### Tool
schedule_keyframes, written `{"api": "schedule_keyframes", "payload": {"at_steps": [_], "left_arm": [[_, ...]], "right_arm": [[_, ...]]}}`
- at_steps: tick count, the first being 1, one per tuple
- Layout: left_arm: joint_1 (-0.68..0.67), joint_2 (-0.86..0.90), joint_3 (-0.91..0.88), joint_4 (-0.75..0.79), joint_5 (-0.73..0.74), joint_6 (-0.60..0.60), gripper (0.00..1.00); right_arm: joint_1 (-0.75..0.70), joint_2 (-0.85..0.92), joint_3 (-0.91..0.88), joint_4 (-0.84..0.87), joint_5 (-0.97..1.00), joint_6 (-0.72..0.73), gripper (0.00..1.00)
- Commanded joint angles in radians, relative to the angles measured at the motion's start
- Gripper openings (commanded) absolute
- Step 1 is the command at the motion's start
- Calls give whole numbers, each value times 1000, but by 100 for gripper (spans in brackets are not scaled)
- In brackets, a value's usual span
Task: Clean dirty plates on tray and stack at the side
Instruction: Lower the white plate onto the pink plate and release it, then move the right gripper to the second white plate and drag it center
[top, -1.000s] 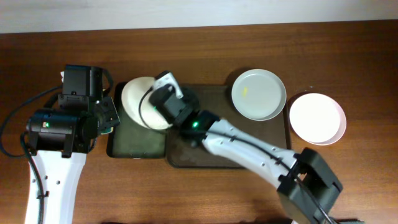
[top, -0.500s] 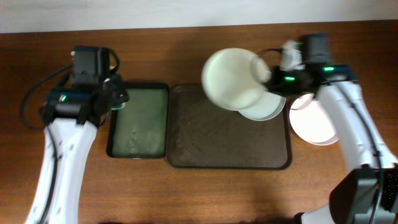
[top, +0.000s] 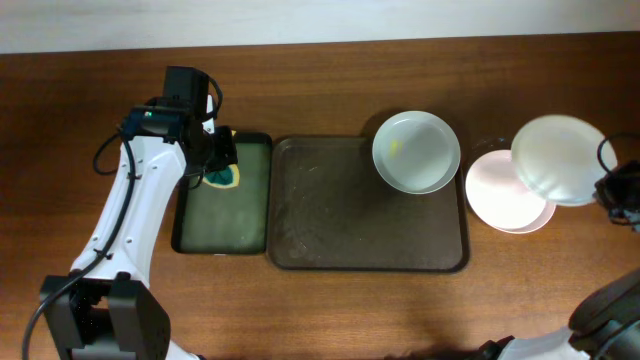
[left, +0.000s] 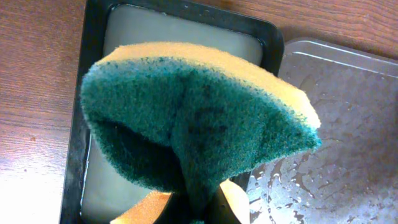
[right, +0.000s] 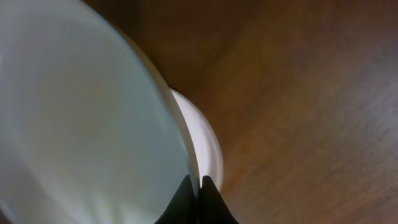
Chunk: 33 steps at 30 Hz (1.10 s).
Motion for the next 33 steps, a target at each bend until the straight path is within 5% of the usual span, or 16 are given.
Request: {"api": "schedule_keyframes", "payload": {"at_steps": [1,10,15,17,25,33], "left_arm": [[3,-5,2,2,18,20,0],[3,-5,2,2,18,21,0],[3,-5,2,2,18,21,0],[3,-5,2,2,18,21,0],[3,-5,2,2,18,24,0],[3,-5,2,2,18,24,0]], "right_arm": [[27,48,-61,27,14,11,4],[152,67,-150,95,67,1,5],[183,67,-150,93,68,1,36],[181,67,-150,93,67,1,41],[200,67,-77,32,-68,-69,43],[481,72,-34,94,11,-138,45]]}}
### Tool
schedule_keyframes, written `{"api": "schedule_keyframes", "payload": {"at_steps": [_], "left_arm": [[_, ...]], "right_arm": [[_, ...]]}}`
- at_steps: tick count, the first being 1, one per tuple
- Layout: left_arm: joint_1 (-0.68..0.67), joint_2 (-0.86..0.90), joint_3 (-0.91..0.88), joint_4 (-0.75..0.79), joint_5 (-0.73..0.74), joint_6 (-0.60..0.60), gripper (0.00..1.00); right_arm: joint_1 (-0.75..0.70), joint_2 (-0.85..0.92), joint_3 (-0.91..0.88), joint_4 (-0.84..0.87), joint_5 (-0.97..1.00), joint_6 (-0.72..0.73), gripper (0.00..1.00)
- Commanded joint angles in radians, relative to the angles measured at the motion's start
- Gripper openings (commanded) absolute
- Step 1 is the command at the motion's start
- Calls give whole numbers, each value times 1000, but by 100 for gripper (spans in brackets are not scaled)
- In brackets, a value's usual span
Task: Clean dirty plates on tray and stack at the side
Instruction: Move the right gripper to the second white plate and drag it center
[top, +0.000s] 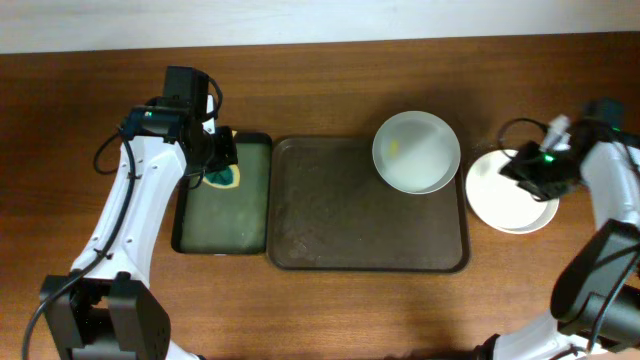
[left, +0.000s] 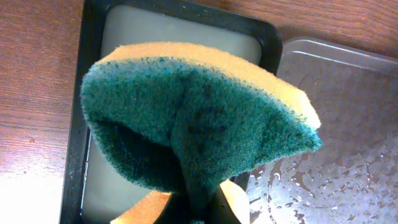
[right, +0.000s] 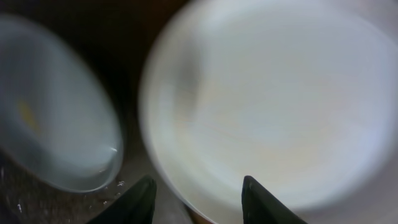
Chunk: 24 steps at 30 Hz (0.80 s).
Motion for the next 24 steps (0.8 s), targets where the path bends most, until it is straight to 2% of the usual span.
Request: {"api": "schedule_keyframes", "payload": {"at_steps": [1,6,13,14,16,17,19,24], "left_arm": [[3,-6,2,1,14,16,0],[1,-6,2,-2,14,16,0],[0,-6,2,-3,14,16,0],[0,-6,2,-3,14,16,0],[0,-6,2,-2,14,16,0],[0,-6,2,-2,14,16,0],[0,-6,2,-2,14,16,0],[-4,-6,2,-5,14,16,0]], "right_arm": [[169,16,18,72,158,-25,45],[291,72,16,184,339,-38,46],[322,185,16,287,299,-52,45],[320,194,16,294,283,-52,43],[321,200,16,306,249,-52,16],[321,200,16,309,220,-52,9],[321,194,25,306,134,-52,5],[323,171,47,201,-27,-11,4]]}}
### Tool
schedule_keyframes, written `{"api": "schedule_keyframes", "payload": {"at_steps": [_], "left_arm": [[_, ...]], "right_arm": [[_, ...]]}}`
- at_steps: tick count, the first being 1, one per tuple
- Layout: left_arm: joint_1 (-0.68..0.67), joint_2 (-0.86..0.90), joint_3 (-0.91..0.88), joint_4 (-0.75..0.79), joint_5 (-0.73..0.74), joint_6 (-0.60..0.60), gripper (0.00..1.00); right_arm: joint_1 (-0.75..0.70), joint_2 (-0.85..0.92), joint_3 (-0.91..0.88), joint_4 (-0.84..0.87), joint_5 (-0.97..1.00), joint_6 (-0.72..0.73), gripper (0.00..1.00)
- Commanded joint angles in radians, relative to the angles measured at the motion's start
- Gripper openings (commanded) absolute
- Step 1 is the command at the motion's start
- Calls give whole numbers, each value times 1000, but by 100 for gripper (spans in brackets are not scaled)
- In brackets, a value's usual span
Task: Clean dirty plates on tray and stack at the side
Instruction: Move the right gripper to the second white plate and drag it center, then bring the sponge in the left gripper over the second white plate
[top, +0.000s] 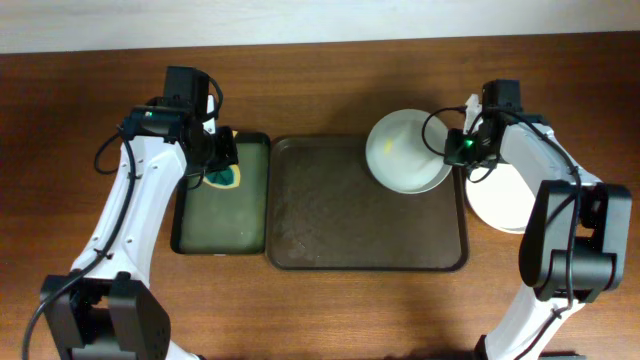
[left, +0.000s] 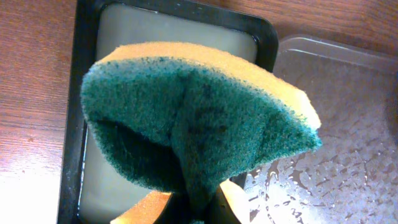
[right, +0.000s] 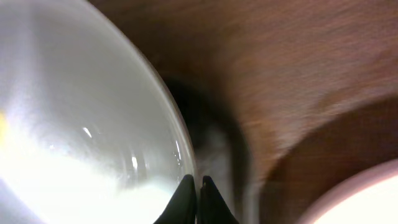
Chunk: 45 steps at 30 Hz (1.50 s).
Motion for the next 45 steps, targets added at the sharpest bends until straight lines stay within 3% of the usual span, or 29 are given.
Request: {"api": "schedule_keyframes", "payload": {"at_steps": [1,12,14,16,20,22,24,27,30,32,37,40,42,45], "left_arm": [[-6,-6,2,-3,11,16,0],[-26,-6,2,-3,11,16,0],[-26,-6,2,-3,11,16,0],[-26,-6,2,-3,11,16,0],[-26,-6,3,-4,11,39,0],[-26,-6,3,-5,12,39,0],[-26,-6,3,-5,22,38,0],[-26,-6,3,-5,31,38,0],[-26,-6,3,-4,31,38,0],[-26,-6,3,-4,31,38,0],[-26,-6,3,-13,30,39,0],[-26,-6,3,-15,30,39,0],[-26,-6,3,-15,30,39,0],[-26,-6,3,-15,30,39,0]], "right_arm": [[11,-21,18,-78,-140,36,4],[161,-21,13,-399,-151,36,4],[198,-21,13,-428,-141,35,20],[208,-21,25,-428,-117,36,57],[172,-21,129,-507,-121,6,62],[153,-21,194,-564,-120,-31,58],[142,-21,237,-613,-121,-63,47],[146,-21,215,-624,-120,-105,38],[163,-20,139,-532,-117,-150,36],[178,-19,77,-426,-116,-159,28],[196,-19,-48,-240,-117,-159,23],[209,-19,-82,-200,-117,-158,21],[209,-19,-80,-199,-117,-154,6],[198,-25,-45,-224,-121,-99,4]]}}
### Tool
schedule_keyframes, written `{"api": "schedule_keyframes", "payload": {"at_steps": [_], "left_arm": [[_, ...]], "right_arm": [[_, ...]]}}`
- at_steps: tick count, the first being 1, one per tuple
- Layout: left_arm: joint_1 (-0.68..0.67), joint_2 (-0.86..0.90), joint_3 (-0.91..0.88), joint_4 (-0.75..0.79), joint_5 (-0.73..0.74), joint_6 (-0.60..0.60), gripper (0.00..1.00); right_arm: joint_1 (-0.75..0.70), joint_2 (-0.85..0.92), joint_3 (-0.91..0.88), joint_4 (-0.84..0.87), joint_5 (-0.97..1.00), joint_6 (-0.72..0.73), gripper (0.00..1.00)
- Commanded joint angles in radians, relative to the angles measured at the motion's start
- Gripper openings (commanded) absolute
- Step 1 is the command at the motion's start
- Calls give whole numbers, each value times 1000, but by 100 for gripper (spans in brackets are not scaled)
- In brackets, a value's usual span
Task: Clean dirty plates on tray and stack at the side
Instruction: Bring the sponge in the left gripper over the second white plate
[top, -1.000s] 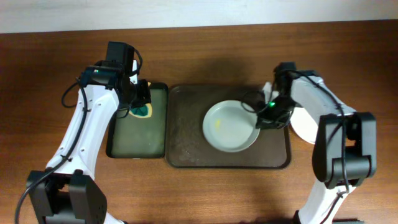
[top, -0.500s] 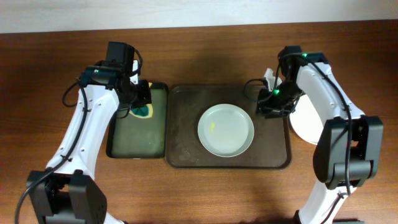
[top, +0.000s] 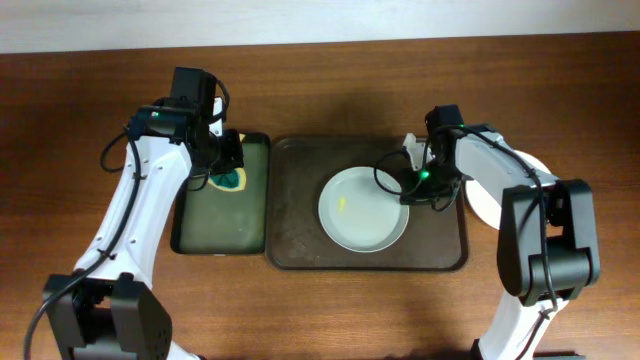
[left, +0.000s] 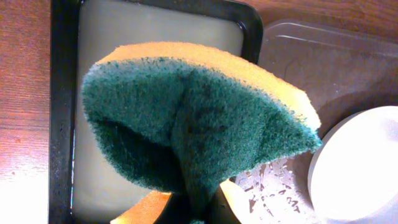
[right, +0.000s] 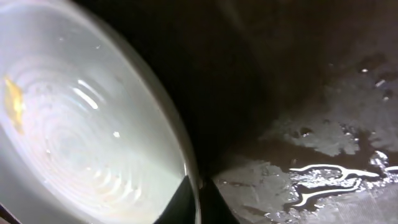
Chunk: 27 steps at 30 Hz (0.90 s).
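A white plate (top: 363, 208) with a small yellow stain (right: 12, 102) lies right of centre on the brown tray (top: 295, 200). My right gripper (top: 407, 192) is shut on its right rim, and the right wrist view shows the rim (right: 180, 155) pinched between the fingers. My left gripper (top: 228, 168) is shut on a green-and-yellow sponge (left: 199, 118) and holds it over the black basin (top: 215, 225), at its back right corner. The left wrist view shows the plate's edge (left: 354, 168) at lower right.
A stack of clean white plates (top: 482, 208) sits on the table right of the tray, partly hidden by my right arm. The tray floor is wet (right: 311, 130). The basin holds cloudy water (left: 106, 50).
The dirty plate, then at the tray's back right corner, now lies further left and nearer the front, with the right gripper still on its rim. The left gripper and sponge shifted slightly right.
My right gripper held a clean plate over the stack at the right. Then that plate lay on the stack and the gripper was open above it. Then it was shut on the dirty plate's rim at the tray's corner, and now the plate lies mid-tray. The sponge stayed held.
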Motion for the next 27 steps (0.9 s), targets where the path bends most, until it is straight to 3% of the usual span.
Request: {"api": "schedule_keyframes", "payload": {"at_steps": [1,6,8,12,13,14,16,20,23,27], "left_arm": [[-1,-6,3,0,11,16,0],[-2,-6,3,20,11,16,0],[-1,-6,3,48,12,16,0],[-22,-6,3,103,19,16,0],[-42,-6,3,120,22,17,0],[-56,-6,3,127,22,17,0],[-88,-6,9,138,22,17,0],[-144,5,81,122,22,16,0],[-166,51,214,19,24,16,0],[-192,192,439,-153,185,50,0]], "right_arm": [[-10,-24,47,-21,2,70,4],[-21,-52,66,-41,2,298,4],[-6,-52,61,-50,6,327,4],[34,-52,48,-70,100,324,8],[39,-53,52,-72,99,294,25],[37,-53,58,-79,100,283,33],[30,-54,77,-98,100,270,38],[10,-54,132,-153,88,222,39],[3,-54,142,-171,77,196,45],[3,-54,142,-179,77,183,45]]}}
